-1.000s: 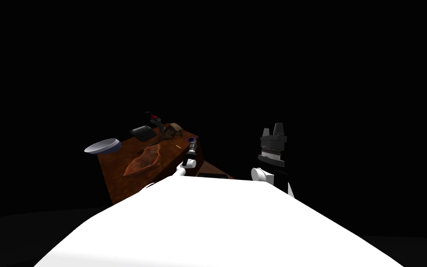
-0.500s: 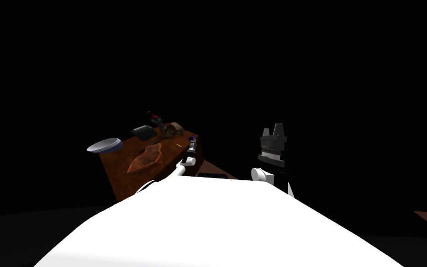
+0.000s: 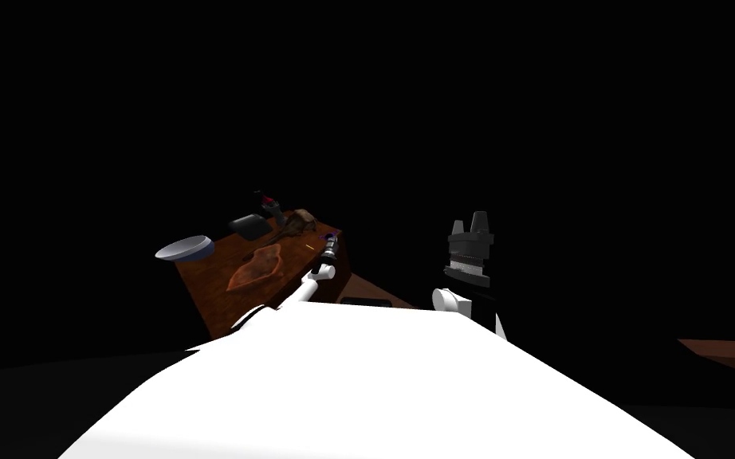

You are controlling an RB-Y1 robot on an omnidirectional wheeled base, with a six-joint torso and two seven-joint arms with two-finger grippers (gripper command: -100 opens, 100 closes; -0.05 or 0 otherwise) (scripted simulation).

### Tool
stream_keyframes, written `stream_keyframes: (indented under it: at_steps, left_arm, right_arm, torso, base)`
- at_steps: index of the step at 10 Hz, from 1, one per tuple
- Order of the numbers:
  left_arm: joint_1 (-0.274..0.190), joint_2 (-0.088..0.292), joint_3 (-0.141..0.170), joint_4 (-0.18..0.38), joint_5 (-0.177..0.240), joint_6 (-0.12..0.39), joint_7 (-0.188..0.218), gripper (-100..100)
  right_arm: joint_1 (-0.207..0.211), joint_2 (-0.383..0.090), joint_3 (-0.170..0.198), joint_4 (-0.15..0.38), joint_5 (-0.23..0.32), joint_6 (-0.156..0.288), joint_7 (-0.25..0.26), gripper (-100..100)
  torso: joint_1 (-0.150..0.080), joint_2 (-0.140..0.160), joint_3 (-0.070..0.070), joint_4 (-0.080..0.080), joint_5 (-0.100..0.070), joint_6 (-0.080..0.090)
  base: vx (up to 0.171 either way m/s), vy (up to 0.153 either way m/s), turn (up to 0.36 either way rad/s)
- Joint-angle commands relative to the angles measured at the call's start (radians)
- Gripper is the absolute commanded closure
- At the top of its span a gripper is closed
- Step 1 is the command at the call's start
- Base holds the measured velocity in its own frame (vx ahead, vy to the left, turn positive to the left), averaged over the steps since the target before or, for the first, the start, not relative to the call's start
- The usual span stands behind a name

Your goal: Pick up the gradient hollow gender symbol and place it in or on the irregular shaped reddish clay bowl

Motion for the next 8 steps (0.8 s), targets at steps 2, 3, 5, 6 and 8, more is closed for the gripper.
stream_keyframes:
  at_steps: [2, 3, 5, 6, 8]
  left_arm:
    - [-0.040, 0.015, 0.016, 0.015, 0.011, 0.073, 0.012, 100]
    - [-0.040, 0.015, 0.016, 0.015, 0.011, 0.087, 0.012, 100]
    - [-0.064, 0.026, 0.029, 0.016, 0.020, 0.146, 0.016, 100]
    - [-0.089, 0.038, 0.044, 0.018, 0.028, 0.178, 0.021, 100]
    - [-0.116, 0.050, 0.060, 0.020, 0.037, 0.235, 0.026, 100]
  right_arm:
    - [0.000, 0.000, 0.000, 0.000, 0.000, 0.000, 0.000, 0]
    - [0.000, 0.000, 0.000, 0.000, 0.000, 0.000, 0.000, 0]
    - [0.000, 0.000, 0.000, 0.000, 0.000, 0.000, 0.000, 0]
    - [0.000, 0.000, 0.000, 0.000, 0.000, 0.000, 0.000, 0]
    - [0.000, 0.000, 0.000, 0.000, 0.000, 0.000, 0.000, 0]
  torso:
    - [0.000, -0.001, 0.000, 0.000, 0.000, 0.000]
    - [-0.001, 0.000, 0.000, 0.000, 0.000, 0.001]
    - [0.000, 0.001, 0.000, 0.000, 0.000, 0.001]
    - [0.000, 0.000, 0.000, -0.001, 0.001, 0.001]
    - [0.001, -0.001, -0.001, -0.002, 0.001, 0.000]
  base:
    - [-0.063, 0.013, -0.031]
    - [-0.065, 0.008, -0.028]
    - [-0.083, 0.019, -0.034]
    - [-0.073, 0.027, -0.049]
    - [-0.077, 0.013, -0.035]
